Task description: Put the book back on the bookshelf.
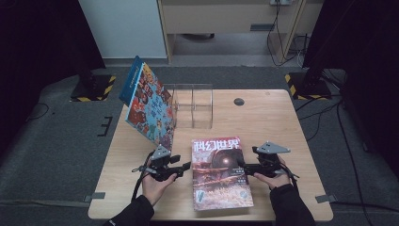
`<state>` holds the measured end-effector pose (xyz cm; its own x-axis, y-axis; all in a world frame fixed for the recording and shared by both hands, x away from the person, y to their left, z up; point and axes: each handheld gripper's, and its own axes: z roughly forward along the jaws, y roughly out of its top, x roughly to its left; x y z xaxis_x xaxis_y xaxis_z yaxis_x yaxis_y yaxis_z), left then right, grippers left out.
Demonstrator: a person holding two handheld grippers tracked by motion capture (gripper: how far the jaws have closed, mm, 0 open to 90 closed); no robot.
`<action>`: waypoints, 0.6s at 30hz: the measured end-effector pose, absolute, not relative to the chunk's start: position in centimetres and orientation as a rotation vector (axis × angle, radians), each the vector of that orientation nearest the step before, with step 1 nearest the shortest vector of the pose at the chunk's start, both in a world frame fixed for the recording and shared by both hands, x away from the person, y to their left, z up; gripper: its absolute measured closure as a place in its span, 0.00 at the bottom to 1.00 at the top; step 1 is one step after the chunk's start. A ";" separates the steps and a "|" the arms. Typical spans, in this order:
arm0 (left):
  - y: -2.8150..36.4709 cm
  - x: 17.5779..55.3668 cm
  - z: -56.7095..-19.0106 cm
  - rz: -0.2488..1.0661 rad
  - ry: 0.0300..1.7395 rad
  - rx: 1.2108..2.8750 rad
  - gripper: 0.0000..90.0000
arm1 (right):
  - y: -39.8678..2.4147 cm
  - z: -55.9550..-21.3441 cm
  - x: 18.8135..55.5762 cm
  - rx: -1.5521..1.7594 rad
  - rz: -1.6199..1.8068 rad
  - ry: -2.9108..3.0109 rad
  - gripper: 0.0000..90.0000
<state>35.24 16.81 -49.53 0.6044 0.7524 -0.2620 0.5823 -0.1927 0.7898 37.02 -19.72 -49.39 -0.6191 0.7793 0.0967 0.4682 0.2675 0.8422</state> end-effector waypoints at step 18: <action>14.7 35.8 -51.2 0.130 1.081 1.908 0.41 | -18.7 -51.0 37.1 1.188 1.263 2.280 0.18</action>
